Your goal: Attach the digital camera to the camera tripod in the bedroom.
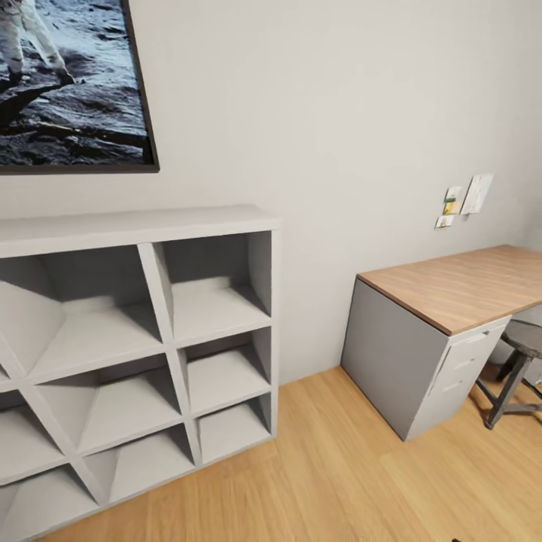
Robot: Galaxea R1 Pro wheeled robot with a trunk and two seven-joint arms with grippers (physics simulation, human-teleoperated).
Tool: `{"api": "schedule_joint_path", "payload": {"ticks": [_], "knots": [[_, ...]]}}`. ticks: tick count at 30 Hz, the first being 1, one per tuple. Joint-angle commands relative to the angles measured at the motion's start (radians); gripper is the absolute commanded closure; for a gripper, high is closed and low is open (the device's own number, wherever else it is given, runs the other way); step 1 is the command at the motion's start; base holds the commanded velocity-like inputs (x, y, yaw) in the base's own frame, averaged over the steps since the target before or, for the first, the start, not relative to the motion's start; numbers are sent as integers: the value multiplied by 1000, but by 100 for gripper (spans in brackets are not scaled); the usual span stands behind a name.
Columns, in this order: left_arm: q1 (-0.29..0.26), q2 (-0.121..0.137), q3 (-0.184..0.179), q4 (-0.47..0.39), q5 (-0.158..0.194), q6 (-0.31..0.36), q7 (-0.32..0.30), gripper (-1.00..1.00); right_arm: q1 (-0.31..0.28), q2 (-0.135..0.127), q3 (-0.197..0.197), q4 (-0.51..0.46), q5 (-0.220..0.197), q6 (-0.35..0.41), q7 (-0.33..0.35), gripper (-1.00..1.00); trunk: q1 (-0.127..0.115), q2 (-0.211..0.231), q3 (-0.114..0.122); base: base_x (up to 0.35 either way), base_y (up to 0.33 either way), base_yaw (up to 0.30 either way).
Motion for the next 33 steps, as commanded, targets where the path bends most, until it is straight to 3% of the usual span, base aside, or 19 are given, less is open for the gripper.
{"api": "schedule_joint_path", "payload": {"ticks": [1, 33], "knots": [[0, 0, 2, -3, 4, -2, -1, -100, -1, 0, 1, 1, 2, -3, 0, -100, 0, 0, -1, -2, 3, -259], [-4, -3, 3, -28, 4, -2, 5, -100, -1, 1, 1, 1, 3, -5, 1, -100, 0, 0, -21, -36, -4, -259]]}}
